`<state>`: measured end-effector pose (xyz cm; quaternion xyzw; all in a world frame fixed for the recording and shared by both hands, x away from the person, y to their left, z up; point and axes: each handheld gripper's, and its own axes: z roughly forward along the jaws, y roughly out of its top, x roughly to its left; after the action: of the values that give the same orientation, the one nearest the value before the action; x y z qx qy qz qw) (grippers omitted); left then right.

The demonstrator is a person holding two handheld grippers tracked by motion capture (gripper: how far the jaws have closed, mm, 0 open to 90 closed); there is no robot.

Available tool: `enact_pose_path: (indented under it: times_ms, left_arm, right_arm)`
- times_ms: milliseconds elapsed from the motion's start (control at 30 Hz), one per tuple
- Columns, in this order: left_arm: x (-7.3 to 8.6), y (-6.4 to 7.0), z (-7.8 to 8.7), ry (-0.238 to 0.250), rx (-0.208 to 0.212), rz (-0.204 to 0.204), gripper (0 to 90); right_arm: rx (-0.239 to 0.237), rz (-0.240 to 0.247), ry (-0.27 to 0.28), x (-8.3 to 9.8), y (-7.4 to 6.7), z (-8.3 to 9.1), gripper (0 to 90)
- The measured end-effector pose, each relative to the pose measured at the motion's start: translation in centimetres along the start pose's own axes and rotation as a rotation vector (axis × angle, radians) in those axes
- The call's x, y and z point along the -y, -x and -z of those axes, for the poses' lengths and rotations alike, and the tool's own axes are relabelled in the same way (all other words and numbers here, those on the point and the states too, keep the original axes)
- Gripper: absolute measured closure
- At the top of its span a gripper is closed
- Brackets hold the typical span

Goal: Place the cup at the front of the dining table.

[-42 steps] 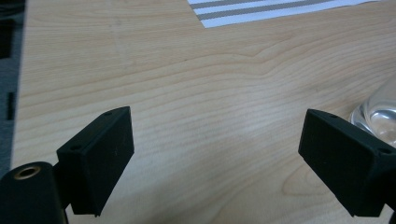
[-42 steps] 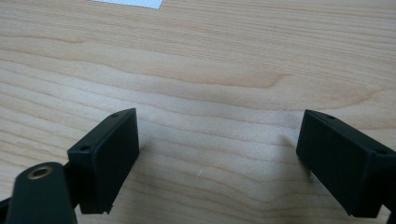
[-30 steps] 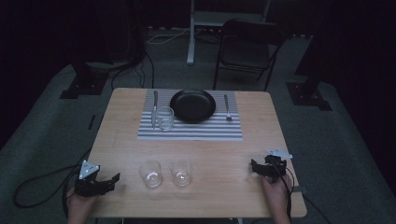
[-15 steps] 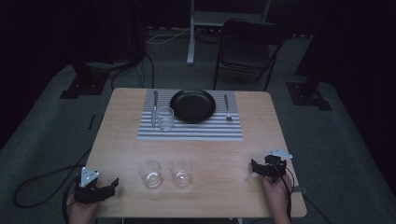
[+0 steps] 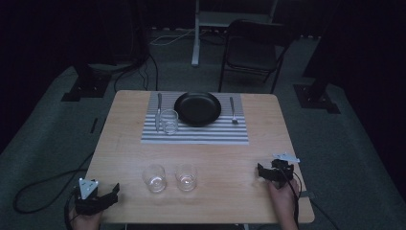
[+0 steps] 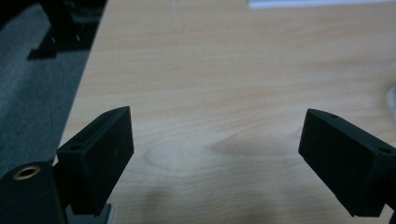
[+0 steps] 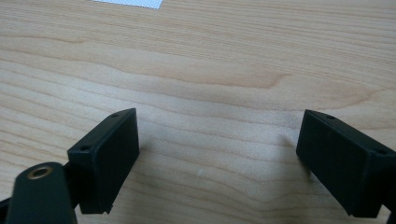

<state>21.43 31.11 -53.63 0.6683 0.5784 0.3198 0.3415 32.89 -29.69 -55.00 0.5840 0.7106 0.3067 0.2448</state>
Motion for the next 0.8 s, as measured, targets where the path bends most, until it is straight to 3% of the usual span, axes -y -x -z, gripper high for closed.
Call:
enact_pose_path:
  times_ms: [33,167,233,333,600,800]
  left_arm:
    - [0.0,0.1,0.0,0.004,-0.023,-0.012,10.8]
    - [0.1,0.0,-0.5,-0.028,-0.018,0.009,10.8]
    - [0.1,-0.1,-0.6,-0.04,-0.06,0.015,10.8]
    - [0.1,-0.3,-0.7,-0.018,-0.063,0.046,10.7]
    - [0.0,-0.3,-0.9,-0.024,-0.045,0.036,8.7]
    - [0.2,-0.9,-0.5,-0.031,-0.083,0.085,8.5]
  right_arm:
    - [0.0,0.0,0.0,0.0,0.0,0.0,12.6]
    - [0.0,0.0,0.0,0.0,0.0,0.0,12.6]
    - [0.0,0.0,0.0,0.0,0.0,0.0,12.6]
    - [0.0,0.0,0.0,0.0,0.0,0.0,12.6]
    - [0.0,0.0,0.0,0.0,0.0,0.0,12.6]
    - [0.0,0.0,0.0,0.0,0.0,0.0,12.6]
